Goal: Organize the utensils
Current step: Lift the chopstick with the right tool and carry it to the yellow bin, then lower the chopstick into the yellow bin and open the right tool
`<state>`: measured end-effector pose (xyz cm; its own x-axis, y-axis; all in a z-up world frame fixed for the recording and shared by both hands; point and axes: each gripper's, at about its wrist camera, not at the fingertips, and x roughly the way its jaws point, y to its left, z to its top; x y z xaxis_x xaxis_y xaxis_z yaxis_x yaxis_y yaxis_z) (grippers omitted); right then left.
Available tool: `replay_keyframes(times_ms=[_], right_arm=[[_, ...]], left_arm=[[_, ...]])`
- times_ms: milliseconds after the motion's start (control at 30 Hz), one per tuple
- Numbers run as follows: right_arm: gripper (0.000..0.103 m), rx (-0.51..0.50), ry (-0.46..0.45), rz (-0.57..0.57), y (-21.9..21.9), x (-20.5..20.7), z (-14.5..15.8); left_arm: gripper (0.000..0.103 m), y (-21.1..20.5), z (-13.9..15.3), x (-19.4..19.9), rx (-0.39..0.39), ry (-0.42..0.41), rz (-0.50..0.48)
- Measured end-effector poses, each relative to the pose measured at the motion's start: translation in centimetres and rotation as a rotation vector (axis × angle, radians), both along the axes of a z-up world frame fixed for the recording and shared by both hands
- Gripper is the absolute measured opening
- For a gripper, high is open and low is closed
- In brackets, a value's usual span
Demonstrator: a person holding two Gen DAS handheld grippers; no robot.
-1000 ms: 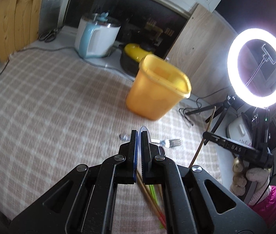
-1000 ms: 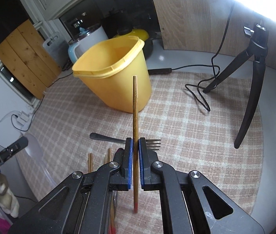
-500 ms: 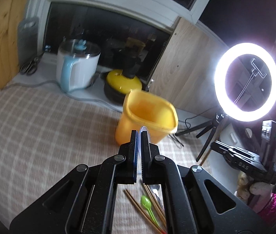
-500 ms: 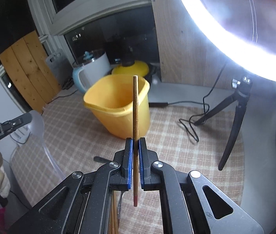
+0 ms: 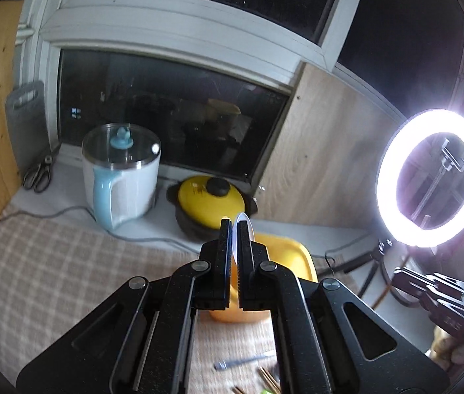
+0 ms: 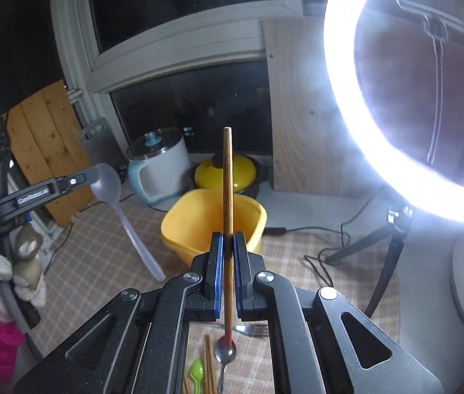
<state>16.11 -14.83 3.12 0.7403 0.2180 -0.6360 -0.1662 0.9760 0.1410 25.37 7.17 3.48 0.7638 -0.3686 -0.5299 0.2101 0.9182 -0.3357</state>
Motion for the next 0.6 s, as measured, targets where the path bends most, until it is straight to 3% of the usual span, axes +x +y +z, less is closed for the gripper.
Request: replay_keyframes(times_ms=[300, 600], right_arm=[[0.004, -0.028, -0.067, -0.023, 1.3, 2.3, 2.6], [0.004, -0.092, -0.122, -0.053, 2.6, 5.2, 3.5]], left_arm=[[0.0, -0.3, 0.5, 3.7, 0.055, -0.039, 0.028], [0.0, -2.3, -2.0, 5.8, 0.136, -0.005, -0.007]])
